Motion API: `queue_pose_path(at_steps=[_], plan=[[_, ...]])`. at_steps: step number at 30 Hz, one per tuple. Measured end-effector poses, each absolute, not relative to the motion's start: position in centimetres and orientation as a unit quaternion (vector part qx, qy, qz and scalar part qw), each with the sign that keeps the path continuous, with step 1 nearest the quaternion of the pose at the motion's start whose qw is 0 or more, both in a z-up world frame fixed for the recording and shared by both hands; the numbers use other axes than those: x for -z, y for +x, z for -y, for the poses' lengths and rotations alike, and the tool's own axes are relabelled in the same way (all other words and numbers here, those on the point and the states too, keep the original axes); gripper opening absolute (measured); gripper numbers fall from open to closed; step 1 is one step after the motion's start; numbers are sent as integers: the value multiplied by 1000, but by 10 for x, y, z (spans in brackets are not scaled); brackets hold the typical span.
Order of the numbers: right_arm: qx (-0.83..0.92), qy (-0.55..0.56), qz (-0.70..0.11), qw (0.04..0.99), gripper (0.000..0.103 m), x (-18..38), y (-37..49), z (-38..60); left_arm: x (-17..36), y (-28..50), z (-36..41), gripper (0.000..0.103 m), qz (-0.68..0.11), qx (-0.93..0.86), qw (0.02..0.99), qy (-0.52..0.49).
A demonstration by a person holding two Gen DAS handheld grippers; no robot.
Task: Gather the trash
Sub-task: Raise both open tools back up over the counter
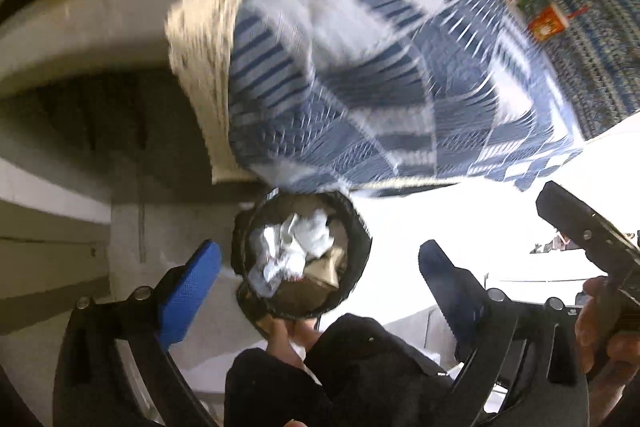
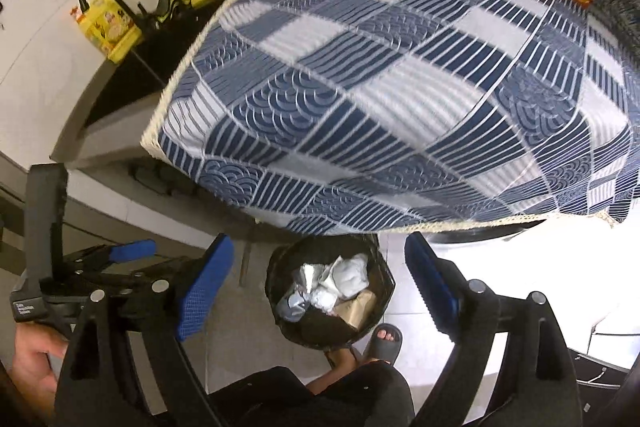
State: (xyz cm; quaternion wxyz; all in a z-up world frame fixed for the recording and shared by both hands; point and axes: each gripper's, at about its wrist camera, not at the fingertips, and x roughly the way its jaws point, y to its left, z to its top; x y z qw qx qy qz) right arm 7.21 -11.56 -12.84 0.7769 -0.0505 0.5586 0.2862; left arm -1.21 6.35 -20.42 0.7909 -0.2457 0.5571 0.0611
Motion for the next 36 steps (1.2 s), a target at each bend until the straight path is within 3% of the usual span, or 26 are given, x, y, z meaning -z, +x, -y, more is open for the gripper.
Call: queue_pose_path(at_steps=[6,9,23,36], plan=[[-285,-38,-529,799,86,100,70,115,168,-9,-72,96,-528,-56,814,-234],[-281,-25,-501,818,97,80,67,119,154,-6,-72,96,-521,-45,820,-232],[-280,-26,-446,850,98,26,87,136,91,16,-66,96,-469,-34,859,-200],[-325,-44,-448,832,98,31,179,125,75,59,-64,96,-441,-84,870,-205]])
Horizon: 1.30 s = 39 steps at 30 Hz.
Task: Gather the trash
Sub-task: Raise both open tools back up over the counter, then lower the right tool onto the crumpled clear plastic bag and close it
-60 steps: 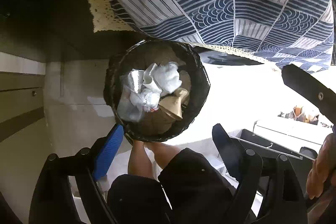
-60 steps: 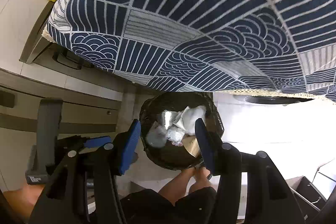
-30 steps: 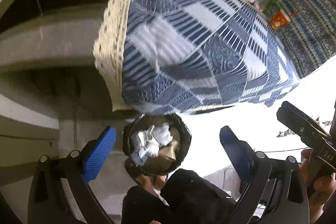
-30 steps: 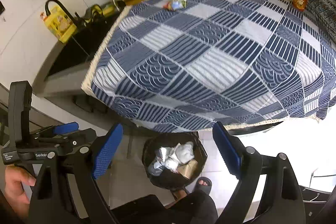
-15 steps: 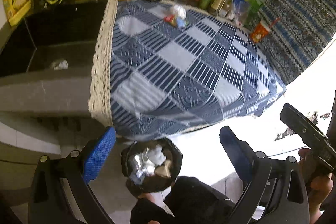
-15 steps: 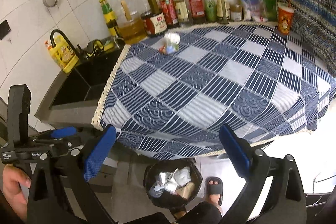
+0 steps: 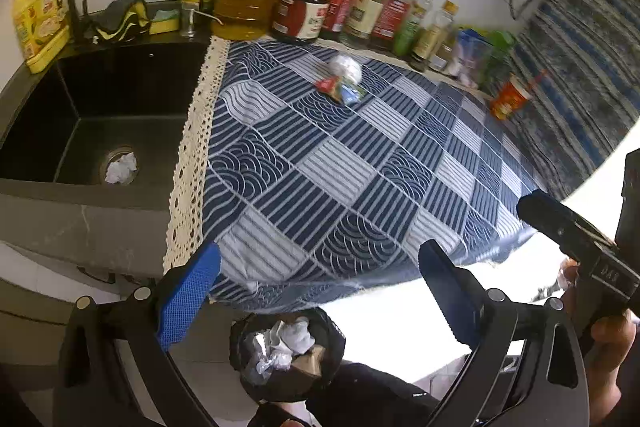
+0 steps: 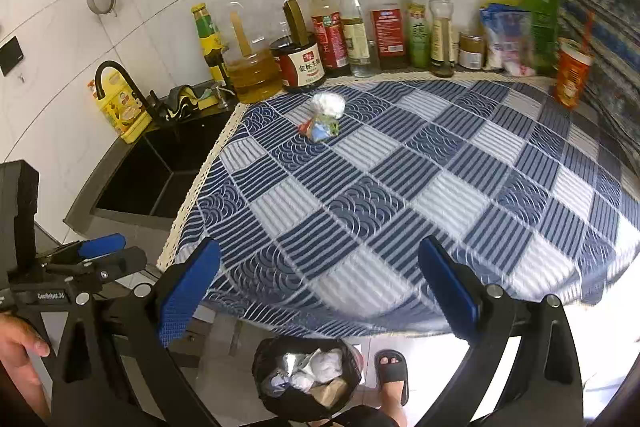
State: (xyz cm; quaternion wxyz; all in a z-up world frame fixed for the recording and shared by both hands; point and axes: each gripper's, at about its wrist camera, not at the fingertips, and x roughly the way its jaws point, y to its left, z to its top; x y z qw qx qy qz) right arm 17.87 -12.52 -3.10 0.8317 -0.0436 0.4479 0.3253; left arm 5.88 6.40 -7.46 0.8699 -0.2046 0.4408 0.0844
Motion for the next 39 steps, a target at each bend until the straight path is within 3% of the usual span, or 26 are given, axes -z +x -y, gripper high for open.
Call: queue_pose_path(at_steps=[18,39], plan=[[-418,-65,-468,776,98,64,348,78,80,137,-45,96,-452,-172,846,-223],[-477,-158,-475,723,98,134,432,-37,115,165,-37,96,-478,-245,800,-269]])
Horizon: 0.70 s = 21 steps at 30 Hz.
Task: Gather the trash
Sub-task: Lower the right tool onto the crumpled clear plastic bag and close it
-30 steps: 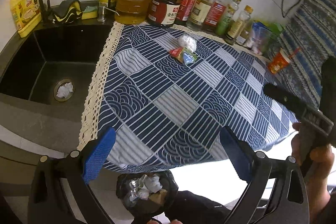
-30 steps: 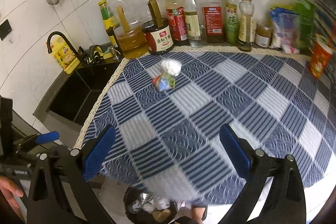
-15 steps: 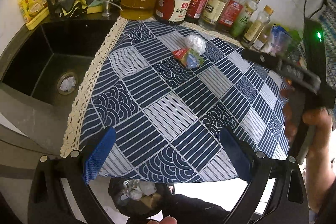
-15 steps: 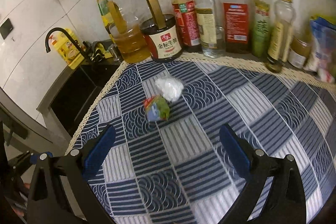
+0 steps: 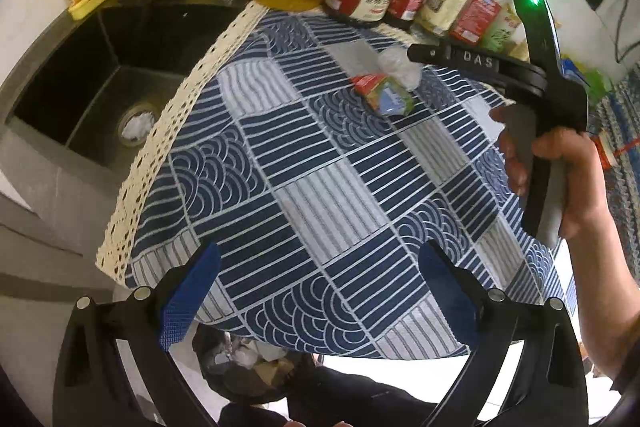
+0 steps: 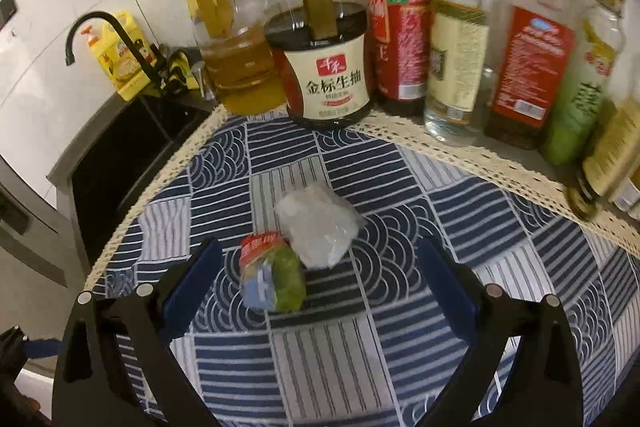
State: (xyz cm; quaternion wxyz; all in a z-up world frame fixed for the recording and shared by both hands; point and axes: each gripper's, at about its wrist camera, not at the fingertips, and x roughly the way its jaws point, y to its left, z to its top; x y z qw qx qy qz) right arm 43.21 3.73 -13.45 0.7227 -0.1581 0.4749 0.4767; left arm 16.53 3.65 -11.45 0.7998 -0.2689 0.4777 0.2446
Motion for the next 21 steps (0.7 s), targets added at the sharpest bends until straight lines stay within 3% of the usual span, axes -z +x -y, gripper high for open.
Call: queue_pose_path(at_steps=[8,15,21], plan=[[-475,-170,-483,715,97,156,443,-59,124,167,-45,96,-484,-257,788,-281],[-475,-180,-498,703,60,171,446,-67,130,173,-53,96,-488,-258,784,-284],[-480,-182,-494,702,54,168,446,-65,133,181,-56,96,-491,-253,784,-283]])
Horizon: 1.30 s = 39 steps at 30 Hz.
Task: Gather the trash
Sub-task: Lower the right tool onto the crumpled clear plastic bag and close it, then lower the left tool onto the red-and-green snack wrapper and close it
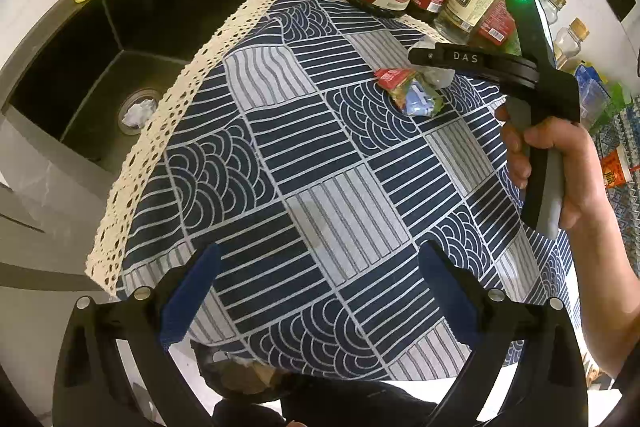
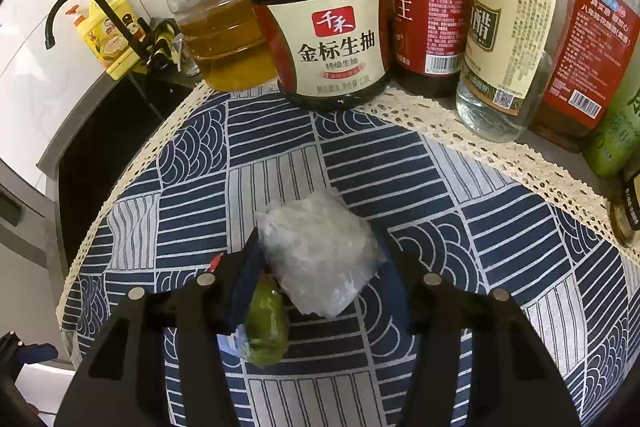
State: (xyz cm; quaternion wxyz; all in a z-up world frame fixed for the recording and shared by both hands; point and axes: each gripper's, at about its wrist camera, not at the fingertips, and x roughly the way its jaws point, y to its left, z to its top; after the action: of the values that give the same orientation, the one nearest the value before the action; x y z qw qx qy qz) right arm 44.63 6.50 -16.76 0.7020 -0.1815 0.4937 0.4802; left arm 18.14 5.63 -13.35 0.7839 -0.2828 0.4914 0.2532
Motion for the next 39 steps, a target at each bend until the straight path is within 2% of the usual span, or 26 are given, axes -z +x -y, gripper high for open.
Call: queue_pose_path(at_steps=[10,20,30,39], plan=[[-482,-165,-483,712,54,145,455,-41,135,208,-59,96,-492,-234,790,-281],[-458,-137,-474,740,54,114,471,39,136,278,-67,96,-514,-199,803,-226],[-432,-101,-483,755,54,113,461,115,147,342,-80,96,-539,-181,797,-205],[-430,-95,-485,756,54,119,458,132,161,375,-89,93,-560,-193,776,-218]])
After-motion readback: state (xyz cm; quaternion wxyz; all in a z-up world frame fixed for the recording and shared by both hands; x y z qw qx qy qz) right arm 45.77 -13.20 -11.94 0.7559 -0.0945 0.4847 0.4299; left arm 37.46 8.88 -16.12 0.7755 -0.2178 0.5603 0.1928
